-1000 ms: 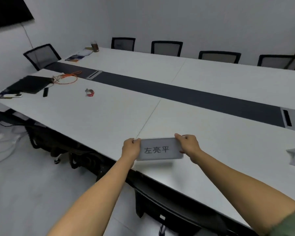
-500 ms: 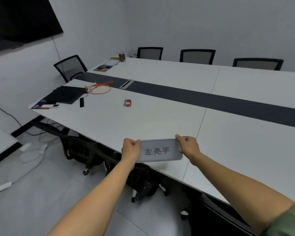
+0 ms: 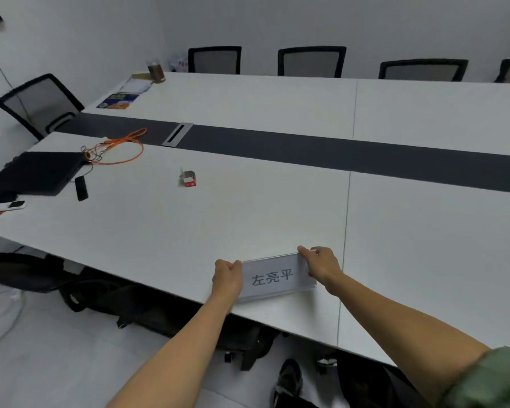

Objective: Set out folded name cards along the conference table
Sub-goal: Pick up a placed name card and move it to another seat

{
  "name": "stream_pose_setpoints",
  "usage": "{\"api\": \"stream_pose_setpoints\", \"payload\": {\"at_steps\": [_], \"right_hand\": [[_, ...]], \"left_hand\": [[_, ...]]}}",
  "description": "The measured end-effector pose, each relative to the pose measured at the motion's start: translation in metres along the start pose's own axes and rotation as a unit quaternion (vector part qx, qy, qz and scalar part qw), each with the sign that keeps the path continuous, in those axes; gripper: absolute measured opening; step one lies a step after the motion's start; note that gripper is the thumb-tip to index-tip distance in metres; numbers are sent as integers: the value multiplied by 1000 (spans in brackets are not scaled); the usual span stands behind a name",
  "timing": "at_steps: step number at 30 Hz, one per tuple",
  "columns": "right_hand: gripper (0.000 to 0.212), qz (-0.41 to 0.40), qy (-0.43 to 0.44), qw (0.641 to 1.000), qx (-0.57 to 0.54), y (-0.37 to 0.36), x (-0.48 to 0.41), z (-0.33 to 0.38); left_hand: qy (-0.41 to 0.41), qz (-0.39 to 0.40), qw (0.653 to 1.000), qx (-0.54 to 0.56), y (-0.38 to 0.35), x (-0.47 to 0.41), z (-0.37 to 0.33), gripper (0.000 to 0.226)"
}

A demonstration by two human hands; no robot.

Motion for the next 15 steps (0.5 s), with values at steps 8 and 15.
{"api": "stream_pose_setpoints", "payload": {"at_steps": [8,15], "right_hand": [[60,-17,-30,999,14,-8,-45,12],[41,-145,-44,988,4,-5,-34,10]], "left_hand": [[44,38,998,-21,-21,-63,-7,34],[13,51,998,-35,-11,-61,-28,26]]}}
Point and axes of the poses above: each hand's wrist, its own x-axis away from the middle knuckle, its own y-axis out of the back of the hand, z = x × y, the point moved 6 cm from there along -x, towards the middle knuckle
